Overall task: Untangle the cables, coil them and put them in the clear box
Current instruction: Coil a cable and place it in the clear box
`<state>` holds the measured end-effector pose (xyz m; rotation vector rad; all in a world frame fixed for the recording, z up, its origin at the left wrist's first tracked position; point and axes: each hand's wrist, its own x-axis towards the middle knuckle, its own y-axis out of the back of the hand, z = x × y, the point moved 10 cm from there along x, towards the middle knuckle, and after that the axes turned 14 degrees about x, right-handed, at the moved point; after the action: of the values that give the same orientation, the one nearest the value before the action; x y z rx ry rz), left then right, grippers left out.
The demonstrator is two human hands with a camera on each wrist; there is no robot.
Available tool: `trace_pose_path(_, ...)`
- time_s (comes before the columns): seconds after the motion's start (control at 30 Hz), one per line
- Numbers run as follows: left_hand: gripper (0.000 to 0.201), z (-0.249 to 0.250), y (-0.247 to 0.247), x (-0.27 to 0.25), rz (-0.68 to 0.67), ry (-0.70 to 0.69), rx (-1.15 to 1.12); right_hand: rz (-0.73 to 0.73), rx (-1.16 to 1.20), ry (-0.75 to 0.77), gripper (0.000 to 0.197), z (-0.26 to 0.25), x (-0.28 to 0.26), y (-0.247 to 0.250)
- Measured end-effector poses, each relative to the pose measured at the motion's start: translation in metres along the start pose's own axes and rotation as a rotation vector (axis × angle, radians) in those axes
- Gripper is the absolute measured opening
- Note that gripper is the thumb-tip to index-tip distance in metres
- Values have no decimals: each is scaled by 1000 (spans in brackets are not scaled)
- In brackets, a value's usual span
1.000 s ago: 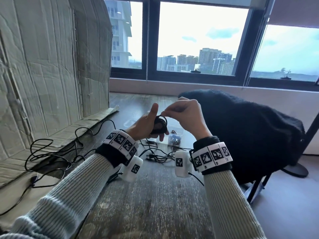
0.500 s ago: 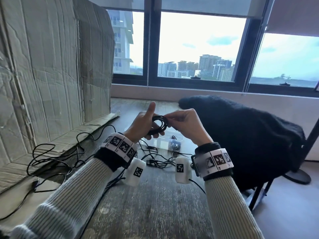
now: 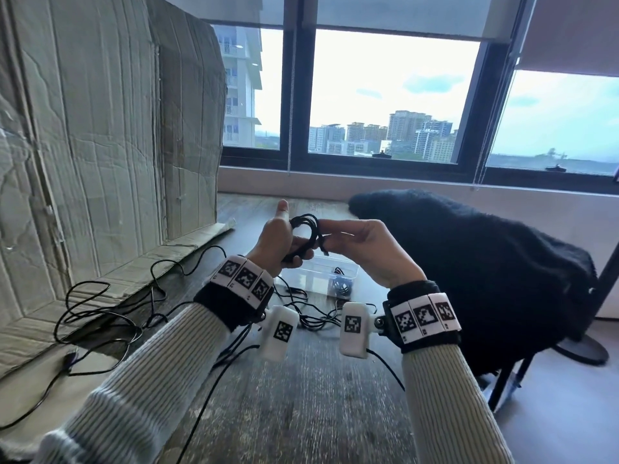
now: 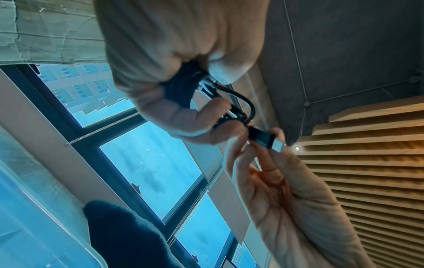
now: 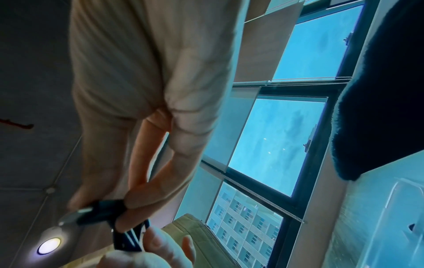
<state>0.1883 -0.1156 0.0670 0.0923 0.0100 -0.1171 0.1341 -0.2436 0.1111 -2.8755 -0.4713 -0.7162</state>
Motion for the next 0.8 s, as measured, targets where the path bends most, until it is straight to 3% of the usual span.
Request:
trace_pose_path(0.17,53,1,-4,3,-22,26,-91,-32,27,13,44,-3,1,0)
trace_pose_path(0.27,64,1,-10,7,-69,32,-128,-29,-2,23,55,-6,4,0)
trace_pose_path(0.4,77,10,-16,6,-204,-31,-123,131,-245,206,25,-25,11,13)
trace_pose_path(0.57,63,20,-30,-5,-392,-69,-180,207,-396,285,19,-35,10,29)
trace_pose_path(0.67,71,26,-28,-7,-402,-96,-266,195,-418,267,16,-33,9,31)
trace_pose_path(0.8,34,24,-15,-1,-261,-114,-156,156,-528,268,13,-40,8,23)
